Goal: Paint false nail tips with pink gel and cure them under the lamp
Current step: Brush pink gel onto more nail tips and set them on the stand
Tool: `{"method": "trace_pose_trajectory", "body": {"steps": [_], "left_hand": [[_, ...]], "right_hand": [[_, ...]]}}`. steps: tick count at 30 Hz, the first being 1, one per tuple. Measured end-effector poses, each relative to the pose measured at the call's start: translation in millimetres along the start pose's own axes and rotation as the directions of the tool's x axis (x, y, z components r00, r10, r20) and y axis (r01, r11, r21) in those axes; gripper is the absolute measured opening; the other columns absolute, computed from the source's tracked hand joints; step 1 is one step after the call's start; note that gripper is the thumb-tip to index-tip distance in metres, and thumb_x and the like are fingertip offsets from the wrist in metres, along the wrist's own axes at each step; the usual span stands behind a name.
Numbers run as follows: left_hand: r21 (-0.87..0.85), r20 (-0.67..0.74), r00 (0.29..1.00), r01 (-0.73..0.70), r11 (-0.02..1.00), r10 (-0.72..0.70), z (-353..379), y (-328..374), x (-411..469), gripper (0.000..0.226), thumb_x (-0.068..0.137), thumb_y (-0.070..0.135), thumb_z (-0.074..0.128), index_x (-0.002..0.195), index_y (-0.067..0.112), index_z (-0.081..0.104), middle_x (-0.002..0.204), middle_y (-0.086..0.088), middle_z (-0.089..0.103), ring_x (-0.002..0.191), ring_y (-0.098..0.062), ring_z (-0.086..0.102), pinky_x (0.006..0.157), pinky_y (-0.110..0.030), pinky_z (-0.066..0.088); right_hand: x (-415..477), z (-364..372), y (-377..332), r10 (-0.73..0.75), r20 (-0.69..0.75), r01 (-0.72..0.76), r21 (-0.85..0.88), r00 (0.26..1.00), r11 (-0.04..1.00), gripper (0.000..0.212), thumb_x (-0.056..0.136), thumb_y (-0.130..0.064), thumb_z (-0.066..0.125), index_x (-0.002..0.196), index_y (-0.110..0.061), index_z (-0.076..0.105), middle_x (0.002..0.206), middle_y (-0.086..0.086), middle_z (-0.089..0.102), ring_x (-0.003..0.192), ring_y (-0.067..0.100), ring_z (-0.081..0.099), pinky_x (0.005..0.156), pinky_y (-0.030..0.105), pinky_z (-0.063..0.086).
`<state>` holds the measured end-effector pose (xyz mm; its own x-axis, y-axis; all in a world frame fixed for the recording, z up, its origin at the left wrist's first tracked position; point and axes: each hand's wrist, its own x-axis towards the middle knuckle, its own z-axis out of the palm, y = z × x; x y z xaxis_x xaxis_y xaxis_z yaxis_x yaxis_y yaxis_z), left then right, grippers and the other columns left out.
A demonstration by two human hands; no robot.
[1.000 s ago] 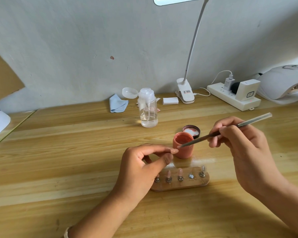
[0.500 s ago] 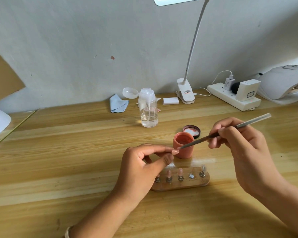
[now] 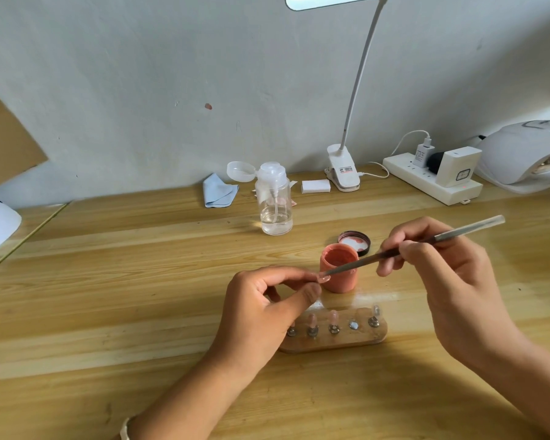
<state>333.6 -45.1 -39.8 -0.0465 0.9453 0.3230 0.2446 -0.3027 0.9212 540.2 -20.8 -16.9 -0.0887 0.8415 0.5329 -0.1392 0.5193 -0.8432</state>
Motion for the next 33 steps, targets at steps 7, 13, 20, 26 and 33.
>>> {"method": "trace_pose_trajectory", "body": {"steps": [7, 13, 20, 26, 33], "left_hand": [[-0.009, 0.015, 1.0, 0.001, 1.0, -0.001, 0.3, 1.9, -0.4, 0.015, 0.078, 0.017, 0.082, 0.089, 0.027, 0.081, 0.083, 0.007, 0.077, 0.054, 0.002, 0.054, 0.05, -0.02, 0.047], [-0.004, 0.013, 1.0, 0.024, 1.0, -0.024, -0.3, 2.6, -1.2, 0.018, 0.078, 0.019, 0.082, 0.09, 0.033, 0.079, 0.084, 0.006, 0.076, 0.057, -0.014, 0.047, 0.051, -0.031, 0.045], [-0.025, -0.007, 0.999, 0.053, 0.998, -0.053, 1.0, 4.4, -1.5, 0.013, 0.078, 0.017, 0.082, 0.087, 0.026, 0.081, 0.082, 0.006, 0.076, 0.051, -0.003, 0.051, 0.048, -0.026, 0.048], [-0.031, 0.0, 0.998, 0.065, 0.997, -0.065, 0.4, 6.6, -1.7, 0.012, 0.078, 0.019, 0.082, 0.088, 0.026, 0.081, 0.082, 0.004, 0.076, 0.059, -0.014, 0.051, 0.051, -0.033, 0.047], [-0.067, -0.006, 0.998, 0.064, 0.996, -0.065, 1.0, 7.2, -1.6, 0.011, 0.079, 0.018, 0.081, 0.087, 0.025, 0.081, 0.083, 0.004, 0.077, 0.066, -0.01, 0.063, 0.054, -0.029, 0.05]], "right_hand": [[4.9, -5.1, 1.9, 0.016, -0.131, -0.022, -0.041, 0.991, 0.999, 0.024, 0.082, -0.013, 0.054, 0.072, -0.026, 0.071, 0.059, 0.004, 0.063, 0.063, 0.01, 0.059, 0.07, 0.014, 0.046], [-0.9, 1.3, -0.6, -0.019, 0.012, 0.019, -0.015, 1.0, 1.0, 0.015, 0.087, -0.016, 0.056, 0.081, -0.021, 0.069, 0.067, 0.007, 0.067, 0.068, 0.012, 0.064, 0.077, 0.014, 0.048], [4.8, -3.9, 1.5, 0.029, -0.12, -0.034, -0.043, 0.992, 0.998, 0.029, 0.083, -0.01, 0.049, 0.072, -0.026, 0.07, 0.06, 0.004, 0.064, 0.064, 0.011, 0.059, 0.07, 0.014, 0.045], [-0.6, -0.2, -1.6, -0.025, -0.001, 0.025, -0.009, 1.0, 1.0, 0.017, 0.084, -0.025, 0.054, 0.081, -0.025, 0.071, 0.068, 0.002, 0.066, 0.07, 0.013, 0.062, 0.077, 0.018, 0.048], [2.9, -2.6, 0.6, 0.018, -0.088, -0.02, -0.027, 0.996, 0.999, 0.025, 0.084, -0.011, 0.052, 0.075, -0.025, 0.071, 0.065, 0.006, 0.065, 0.068, 0.011, 0.06, 0.073, 0.015, 0.046]]}}
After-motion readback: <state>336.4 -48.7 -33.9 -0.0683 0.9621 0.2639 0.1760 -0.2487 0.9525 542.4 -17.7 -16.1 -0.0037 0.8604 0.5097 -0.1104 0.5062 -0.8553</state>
